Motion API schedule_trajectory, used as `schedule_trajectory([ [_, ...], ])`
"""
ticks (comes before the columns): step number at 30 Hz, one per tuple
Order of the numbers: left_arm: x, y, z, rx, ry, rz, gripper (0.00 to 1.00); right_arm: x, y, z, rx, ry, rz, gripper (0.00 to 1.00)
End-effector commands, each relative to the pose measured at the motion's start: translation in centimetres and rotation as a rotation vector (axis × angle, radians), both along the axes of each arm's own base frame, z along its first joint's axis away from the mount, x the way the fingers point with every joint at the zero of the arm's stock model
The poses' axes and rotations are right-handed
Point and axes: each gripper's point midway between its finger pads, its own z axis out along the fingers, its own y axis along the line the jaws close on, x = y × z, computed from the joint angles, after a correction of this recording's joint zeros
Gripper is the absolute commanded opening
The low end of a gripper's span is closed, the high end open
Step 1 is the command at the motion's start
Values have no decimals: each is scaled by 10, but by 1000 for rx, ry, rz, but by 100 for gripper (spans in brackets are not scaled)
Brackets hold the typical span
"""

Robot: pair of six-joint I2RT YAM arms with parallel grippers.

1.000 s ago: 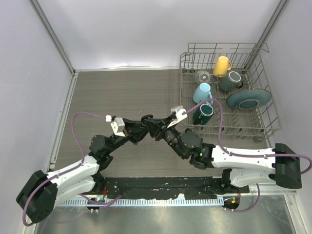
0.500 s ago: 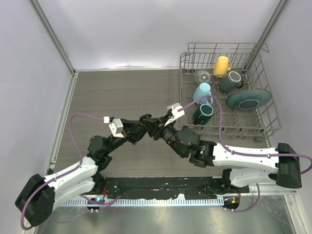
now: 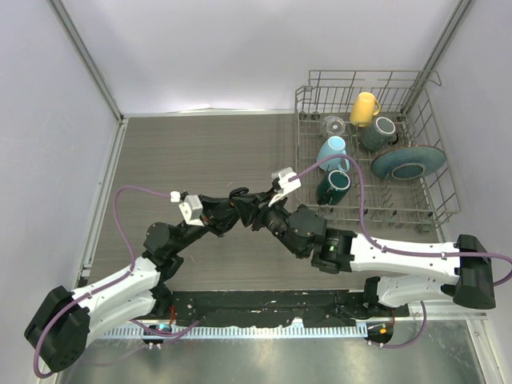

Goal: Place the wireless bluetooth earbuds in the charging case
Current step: Place the earbud in the charging case, then close the charging case.

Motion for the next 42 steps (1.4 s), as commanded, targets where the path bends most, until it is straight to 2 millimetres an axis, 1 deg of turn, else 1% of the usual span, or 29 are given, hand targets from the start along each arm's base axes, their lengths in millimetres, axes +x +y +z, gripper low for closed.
schedule_trajectory([
  [1, -10, 6, 39, -76, -132, -4, 0, 2, -8, 24, 34, -14, -16, 38],
  [2, -10, 5, 39, -74, -129, -6, 0, 1, -9, 25, 38, -16, -16, 38],
  [4, -11, 6, 39, -75, -131, -6, 0, 1, -10, 29, 51, -20, -16, 42],
  [6, -11, 6, 39, -74, -130, -4, 0, 1, -13, 33, 64, -22, -21, 49],
  [7, -10, 6, 39, -73, -129, -4, 0, 1, -13, 35, 73, -23, -21, 49],
  [14, -10, 5, 36, -66, -122, -9, 0, 3, -18, 49, 110, -36, -35, 61],
  [19, -9, 4, 33, -61, -113, -12, 0, 0, -24, 71, 166, -69, -28, 63],
  [24, -10, 3, 30, -50, -103, -16, 0, -3, -38, 94, 228, -84, -31, 66],
  [25, -9, 3, 30, -48, -102, -15, 0, -3, -39, 93, 216, -79, -35, 66],
  [27, -10, 3, 30, -47, -101, -17, 0, -1, -45, 98, 218, -74, -54, 68],
  [28, -10, 3, 29, -46, -99, -19, 0, 1, -47, 91, 183, -60, -69, 68],
  [29, -10, 3, 29, -45, -99, -18, 0, 5, -51, 95, 188, -43, -103, 69],
  [30, -10, 3, 29, -46, -98, -16, 0, 10, -52, 80, 119, -12, -133, 70],
  [31, -10, 3, 28, -42, -97, -20, 0, 17, -54, 74, 84, 10, -163, 70],
  [32, -10, 2, 28, -39, -96, -21, 0, 22, -60, 84, 107, 41, -207, 75],
  [33, -10, 2, 28, -38, -97, -23, 0, 28, -61, 80, 91, 72, -225, 78],
  [34, -12, 0, 27, -32, -94, -34, 0, 39, -66, 52, -28, 123, -258, 80],
  [35, -12, 0, 28, -31, -94, -39, 0, 46, -67, 59, 7, 164, -254, 83],
  [36, -13, 0, 29, -29, -94, -41, 0, 45, -63, 42, -41, 224, -206, 83],
  [37, -13, -1, 28, -22, -90, -45, 0, 62, -71, 36, -32, 267, -230, 84],
  [38, -13, -1, 28, -21, -88, -47, 0, 65, -72, 30, -15, 304, -214, 84],
  [39, -14, -1, 28, -20, -89, -46, 0, 60, -61, 27, 11, 354, -125, 84],
  [41, -14, -1, 28, -19, -86, -49, 0, 71, -66, 20, 34, 398, -115, 87],
  [42, -14, -1, 27, -13, -79, -52, 0, 67, -61, 21, 42, 415, -71, 87],
])
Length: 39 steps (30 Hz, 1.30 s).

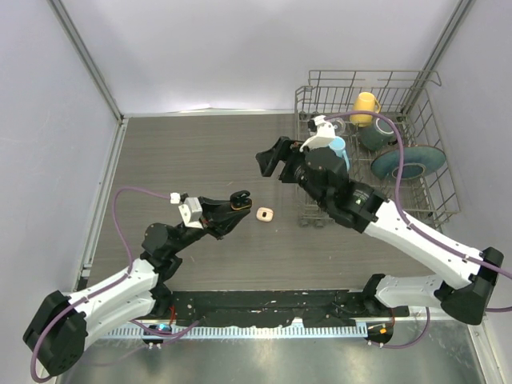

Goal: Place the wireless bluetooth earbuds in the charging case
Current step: Close the charging case.

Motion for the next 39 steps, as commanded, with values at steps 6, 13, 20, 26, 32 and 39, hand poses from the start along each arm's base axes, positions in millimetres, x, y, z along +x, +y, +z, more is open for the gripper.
schedule_trajectory([
  [6, -8, -3, 24, -11, -58, -39, 0, -16, 7, 18, 221, 91, 131, 88],
  [13, -10, -8, 24, 7, -58, -73, 0, -14, -6, 16, 185, 28, 113, 90],
  [20, -9, -16, 20, 29, -49, -106, 0, -19, 29, -33, 6, 193, 263, 90],
  [26, -4, -20, 22, 30, -42, -104, 0, -37, 38, -62, -66, 269, 377, 90],
  [32, 10, -18, 14, 26, 1, -40, 0, -76, 22, -74, -71, 271, 495, 90],
  [39, 24, -16, 1, 13, 92, 13, 0, -77, -9, -74, -86, 190, 403, 86],
])
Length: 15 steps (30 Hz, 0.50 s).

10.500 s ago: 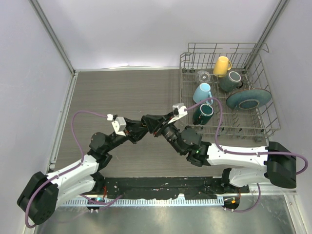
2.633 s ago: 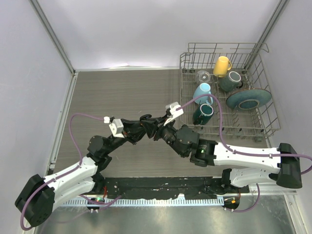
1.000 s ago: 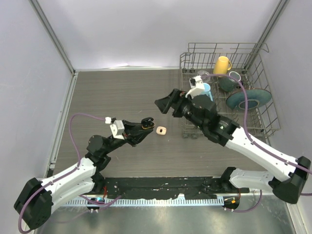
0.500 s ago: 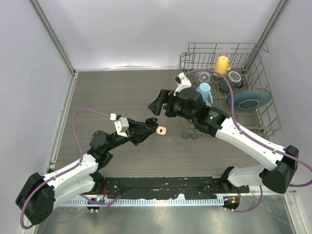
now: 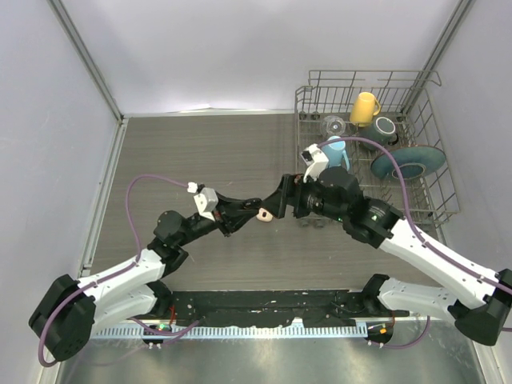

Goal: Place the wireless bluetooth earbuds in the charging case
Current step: Close the charging case, then place the charging case at the center of the board.

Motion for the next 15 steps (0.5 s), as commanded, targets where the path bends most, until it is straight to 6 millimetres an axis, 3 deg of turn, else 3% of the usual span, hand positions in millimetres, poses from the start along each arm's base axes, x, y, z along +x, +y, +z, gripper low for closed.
schedule_trajectory([
  [1, 19, 8, 23, -84, -2, 102, 0, 5, -17, 10, -14, -77, -67, 86],
  [4, 21, 6, 4, -44, 92, 104, 0, 23, -43, 1, -55, -56, -261, 89],
  [6, 24, 4, -22, 2, 267, 115, 0, 31, -57, -6, -83, -53, -350, 90],
  [11, 20, -2, -97, 119, 648, 127, 0, 27, -50, -14, -81, -18, -320, 91],
  [15, 19, -6, -134, 135, 850, 153, 0, 26, -45, -22, -87, 10, -306, 91],
])
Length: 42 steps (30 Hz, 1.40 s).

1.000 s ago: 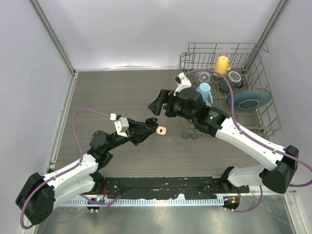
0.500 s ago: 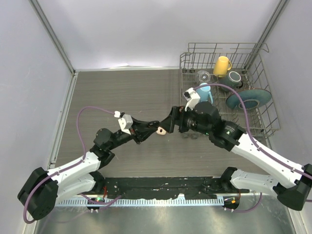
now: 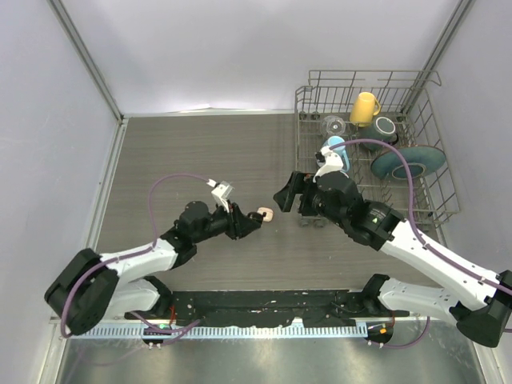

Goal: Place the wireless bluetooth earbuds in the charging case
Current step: Place the charging case at the center of the board, then reset both arms, then move the earbud to the center of the board.

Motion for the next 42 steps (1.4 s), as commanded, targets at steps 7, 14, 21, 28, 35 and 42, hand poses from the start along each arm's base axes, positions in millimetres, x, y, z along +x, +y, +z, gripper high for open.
schedule_trajectory([
  [7, -7, -10, -78, 40, 470, 63, 6, 6, -3, 1, 18, 3, -54, 91],
  [14, -9, -17, -102, 63, 600, 61, 20, 6, -5, 3, 25, 0, -64, 91],
  [21, -14, -5, -116, 143, 664, 117, 58, 6, -10, 4, 16, -8, -82, 91],
  [28, -12, 22, -98, 215, 590, 219, 100, 7, -15, 3, -3, -14, -94, 91],
  [35, 8, 75, -58, 320, 416, 463, 100, 11, -25, 0, -40, -24, -130, 91],
  [42, 27, 125, -16, 392, 264, 698, 100, 21, -37, 5, -80, -63, -179, 92],
])
